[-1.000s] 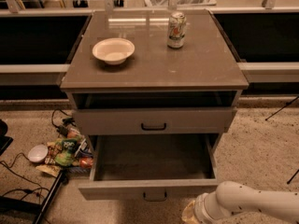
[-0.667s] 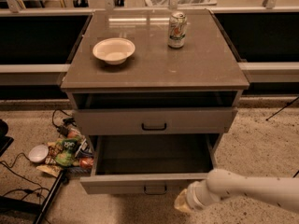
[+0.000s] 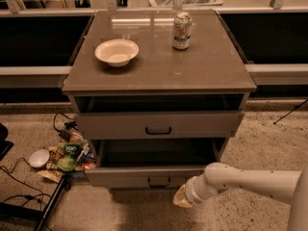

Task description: Close middle drawer

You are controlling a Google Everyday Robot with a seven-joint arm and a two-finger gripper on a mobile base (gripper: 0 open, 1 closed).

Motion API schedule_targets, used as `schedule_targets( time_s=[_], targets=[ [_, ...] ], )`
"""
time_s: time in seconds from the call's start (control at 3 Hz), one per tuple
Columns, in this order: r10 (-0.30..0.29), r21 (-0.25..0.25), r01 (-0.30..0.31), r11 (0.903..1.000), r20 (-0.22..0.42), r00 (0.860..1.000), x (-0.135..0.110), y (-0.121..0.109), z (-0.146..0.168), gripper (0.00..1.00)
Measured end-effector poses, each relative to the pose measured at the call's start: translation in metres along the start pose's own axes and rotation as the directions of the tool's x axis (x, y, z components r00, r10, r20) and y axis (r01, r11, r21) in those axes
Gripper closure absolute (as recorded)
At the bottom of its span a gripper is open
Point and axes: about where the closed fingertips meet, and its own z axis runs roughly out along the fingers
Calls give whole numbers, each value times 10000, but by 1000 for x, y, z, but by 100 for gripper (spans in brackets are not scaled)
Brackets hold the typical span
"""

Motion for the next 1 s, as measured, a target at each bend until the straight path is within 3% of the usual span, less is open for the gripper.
schedule_targets(
  time_s=[0.33, 0.67, 1.0],
  targets=[
    [-134, 60, 134, 9999, 78, 9999, -11, -22, 3, 100],
    [-312, 287, 306, 9991, 217, 9993, -26, -60, 0, 100],
    [-316, 292, 310, 9991, 219, 9993, -26, -60, 0, 100]
  ],
)
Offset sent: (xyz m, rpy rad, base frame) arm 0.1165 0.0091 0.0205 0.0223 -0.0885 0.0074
